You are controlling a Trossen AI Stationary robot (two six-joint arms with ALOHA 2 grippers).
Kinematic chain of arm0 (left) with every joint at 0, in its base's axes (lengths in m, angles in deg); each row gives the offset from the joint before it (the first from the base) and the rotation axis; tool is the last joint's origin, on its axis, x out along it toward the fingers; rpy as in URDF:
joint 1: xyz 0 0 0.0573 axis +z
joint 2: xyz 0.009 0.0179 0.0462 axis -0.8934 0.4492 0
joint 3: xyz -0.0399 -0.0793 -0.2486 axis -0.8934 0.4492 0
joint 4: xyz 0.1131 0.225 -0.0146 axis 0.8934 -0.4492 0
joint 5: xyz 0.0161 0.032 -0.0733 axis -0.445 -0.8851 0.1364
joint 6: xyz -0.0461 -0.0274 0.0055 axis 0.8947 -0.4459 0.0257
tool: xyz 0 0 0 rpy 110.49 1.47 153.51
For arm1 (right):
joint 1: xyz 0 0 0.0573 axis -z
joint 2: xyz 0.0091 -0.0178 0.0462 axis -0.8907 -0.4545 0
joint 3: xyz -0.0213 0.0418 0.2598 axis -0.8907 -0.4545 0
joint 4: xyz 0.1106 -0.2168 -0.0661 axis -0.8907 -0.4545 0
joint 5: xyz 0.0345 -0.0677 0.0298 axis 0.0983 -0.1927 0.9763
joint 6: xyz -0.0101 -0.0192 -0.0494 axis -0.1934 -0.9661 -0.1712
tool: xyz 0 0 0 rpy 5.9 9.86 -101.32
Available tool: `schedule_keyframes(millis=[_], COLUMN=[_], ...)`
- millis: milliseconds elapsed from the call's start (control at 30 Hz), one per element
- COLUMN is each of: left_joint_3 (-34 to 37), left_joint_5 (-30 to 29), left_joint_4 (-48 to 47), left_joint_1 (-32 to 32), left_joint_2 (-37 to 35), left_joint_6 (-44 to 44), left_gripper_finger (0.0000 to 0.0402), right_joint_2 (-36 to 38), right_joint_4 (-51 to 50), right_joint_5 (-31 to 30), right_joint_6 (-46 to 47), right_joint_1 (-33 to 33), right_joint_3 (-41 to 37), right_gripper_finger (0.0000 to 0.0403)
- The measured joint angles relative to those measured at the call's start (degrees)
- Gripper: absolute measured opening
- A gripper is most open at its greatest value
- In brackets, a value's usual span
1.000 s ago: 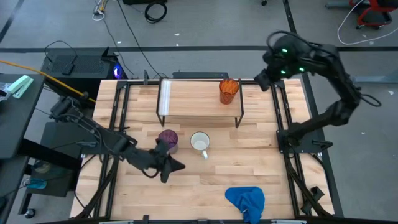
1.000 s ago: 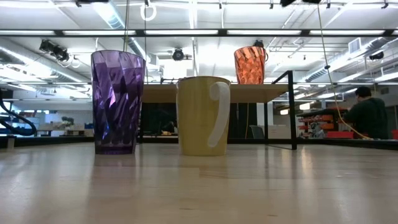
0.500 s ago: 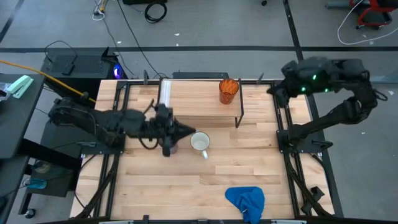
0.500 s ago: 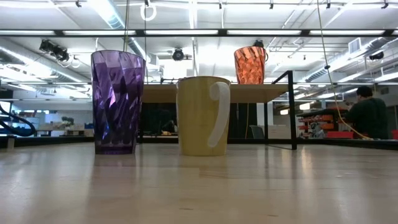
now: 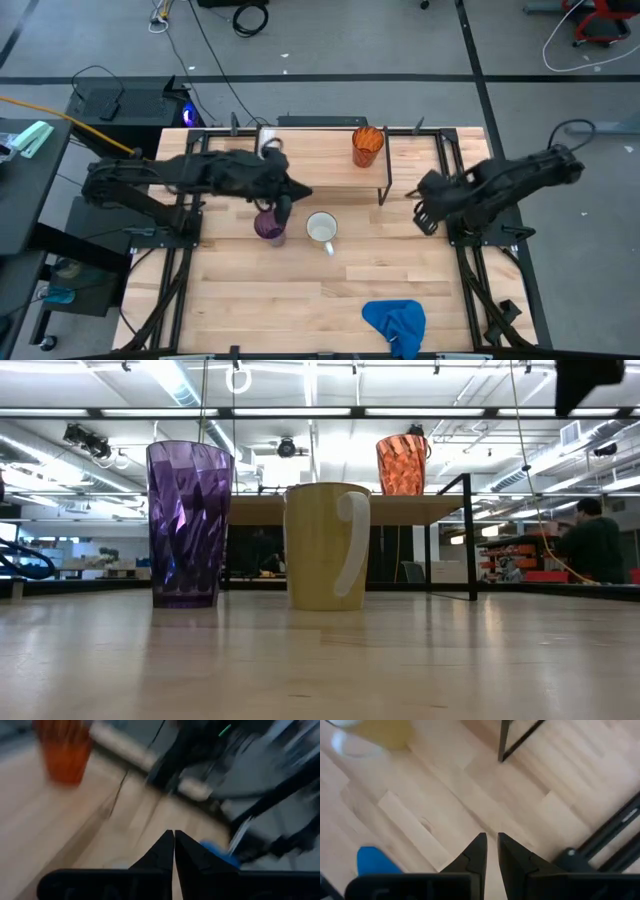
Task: Stack small to large cups/mugs on shelf
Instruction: Put the yellow mug on the shelf
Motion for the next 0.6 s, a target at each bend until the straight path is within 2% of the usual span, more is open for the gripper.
schedule_keyframes(millis=[167,300,433,600], left_joint_3=[0.04,0.04,0.04,0.04], left_joint_5=[3.17,7.67,11.13,12.01], left_joint_4=[-7.4,-8.83,-9.45,-10.71], left_joint_1=[1.97,3.21,3.6,3.57], left_joint_2=[4.85,9.06,12.91,16.7], left_joint_6=[0.34,0.36,0.38,0.38], left_gripper_finger=[0.0017,0.0018,0.0022,0.002], right_joint_2=[-0.03,-0.05,-0.04,-0.05], right_joint_4=[11.13,18.72,19.67,19.88], right_joint_5=[0.01,0.43,0.71,0.87], right_joint_6=[2.86,2.96,5.41,7.28], right_joint_1=[-3.28,-4.35,-5.13,-6.23], right_joint_3=[-8.35,-13.06,-15.03,-16.04], right_gripper_finger=[0.0052,0.0052,0.0052,0.0052])
